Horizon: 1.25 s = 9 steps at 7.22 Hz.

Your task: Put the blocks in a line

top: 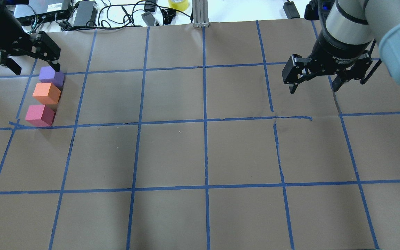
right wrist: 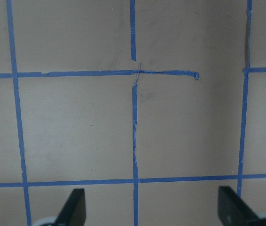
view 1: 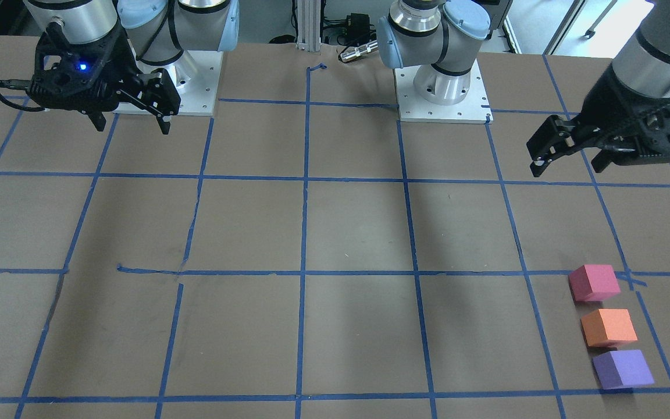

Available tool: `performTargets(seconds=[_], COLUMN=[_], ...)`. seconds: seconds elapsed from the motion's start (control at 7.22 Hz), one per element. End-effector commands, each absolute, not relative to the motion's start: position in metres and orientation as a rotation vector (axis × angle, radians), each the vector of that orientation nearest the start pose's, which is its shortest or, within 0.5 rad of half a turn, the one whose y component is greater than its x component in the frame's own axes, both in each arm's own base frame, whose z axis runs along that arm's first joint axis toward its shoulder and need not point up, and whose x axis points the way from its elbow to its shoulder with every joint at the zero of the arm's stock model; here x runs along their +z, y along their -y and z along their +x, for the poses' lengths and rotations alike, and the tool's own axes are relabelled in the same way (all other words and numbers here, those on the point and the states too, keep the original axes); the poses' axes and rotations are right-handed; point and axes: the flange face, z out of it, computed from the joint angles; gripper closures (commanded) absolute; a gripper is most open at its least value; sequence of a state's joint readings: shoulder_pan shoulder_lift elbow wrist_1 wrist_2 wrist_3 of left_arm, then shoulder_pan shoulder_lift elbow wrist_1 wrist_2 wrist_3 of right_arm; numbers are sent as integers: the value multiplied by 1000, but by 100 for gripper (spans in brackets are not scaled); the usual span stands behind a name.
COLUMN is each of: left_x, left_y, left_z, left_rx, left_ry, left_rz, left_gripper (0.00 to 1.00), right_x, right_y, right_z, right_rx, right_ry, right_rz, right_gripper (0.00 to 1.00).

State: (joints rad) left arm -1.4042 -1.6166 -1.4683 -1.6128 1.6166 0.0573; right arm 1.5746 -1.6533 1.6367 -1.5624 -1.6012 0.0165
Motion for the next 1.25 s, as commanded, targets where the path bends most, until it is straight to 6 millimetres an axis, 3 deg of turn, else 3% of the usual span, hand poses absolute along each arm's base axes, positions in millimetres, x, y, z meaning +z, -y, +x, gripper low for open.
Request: performTargets(seconds=[0.0,0.42,1.11], left_x=[525,529,523], left_y=[495,482,449], left_z=[-158,-171,-168], left_rx=[-72,-80,-48], left_ry=[-3091,-3099,-3089], left_rz=[-72,-33,-22], left_gripper=[0,0,0], right_x=[493,493,493], right_y=[458,458,458], right_z=[131,130,130], right_rx=[-12,-12,-12], right_ry=[-3174,-3177,-3180], right_rz=[10,10,3], right_gripper=[0,0,0])
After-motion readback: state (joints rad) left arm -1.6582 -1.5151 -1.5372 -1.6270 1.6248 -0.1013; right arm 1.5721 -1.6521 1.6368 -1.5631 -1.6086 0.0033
